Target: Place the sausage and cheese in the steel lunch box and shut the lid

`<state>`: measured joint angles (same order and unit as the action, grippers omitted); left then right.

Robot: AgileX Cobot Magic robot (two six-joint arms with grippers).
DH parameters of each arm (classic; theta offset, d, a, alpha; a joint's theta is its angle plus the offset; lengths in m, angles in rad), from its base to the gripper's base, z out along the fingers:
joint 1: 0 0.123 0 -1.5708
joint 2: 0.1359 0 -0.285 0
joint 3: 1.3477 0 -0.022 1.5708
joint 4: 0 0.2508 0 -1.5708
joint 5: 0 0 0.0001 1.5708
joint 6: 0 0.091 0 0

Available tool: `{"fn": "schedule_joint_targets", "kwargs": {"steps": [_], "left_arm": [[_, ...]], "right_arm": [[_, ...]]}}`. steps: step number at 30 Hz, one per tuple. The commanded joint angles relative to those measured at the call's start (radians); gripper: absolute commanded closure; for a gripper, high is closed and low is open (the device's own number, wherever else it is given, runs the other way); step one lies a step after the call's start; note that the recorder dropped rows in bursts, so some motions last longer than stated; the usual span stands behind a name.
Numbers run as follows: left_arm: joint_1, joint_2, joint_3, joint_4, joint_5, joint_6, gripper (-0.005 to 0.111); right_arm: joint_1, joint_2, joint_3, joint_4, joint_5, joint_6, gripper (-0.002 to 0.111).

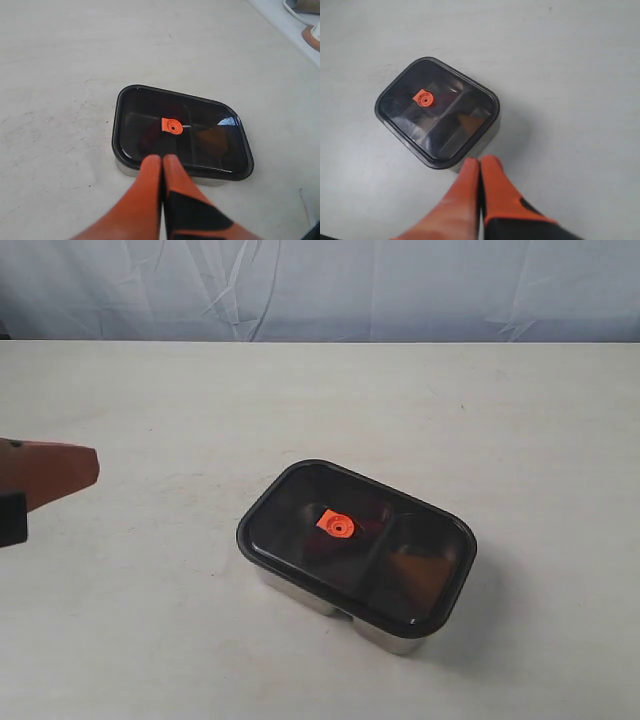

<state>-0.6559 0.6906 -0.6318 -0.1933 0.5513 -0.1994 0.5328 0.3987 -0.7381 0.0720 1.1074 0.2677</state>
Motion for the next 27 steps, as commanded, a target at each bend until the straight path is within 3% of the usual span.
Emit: {"fn": "schedule_joint_targets", "kwargs": {"steps": [1, 9, 17, 22, 27], "left_arm": [[-0.005, -0.009, 0.003, -0.007, 0.002, -0.003, 0.107], [-0.005, -0.009, 0.003, -0.007, 0.002, -0.003, 0.107], [-0.005, -0.009, 0.003, -0.007, 0.002, -0.003, 0.107], [-0.005, -0.009, 0.003, -0.007, 0.002, -0.003, 0.107], [-0.005, -0.009, 0.003, -0.007, 0.002, -0.003, 0.107]], "right_arm": [[0.003, -0.004, 0.005, 0.02, -0.001, 0.001, 0.108], [0.0, -0.025, 0.025, -0.066, -0.064, -0.012, 0.108], [-0.271, -0.23, 0.352, -0.172, -0.67, -0.012, 0.108], [-0.438, -0.356, 0.529, -0.253, -0.69, -0.012, 0.108], [-0.514, -0.399, 0.626, -0.261, -0.69, -0.012, 0.108]]}}
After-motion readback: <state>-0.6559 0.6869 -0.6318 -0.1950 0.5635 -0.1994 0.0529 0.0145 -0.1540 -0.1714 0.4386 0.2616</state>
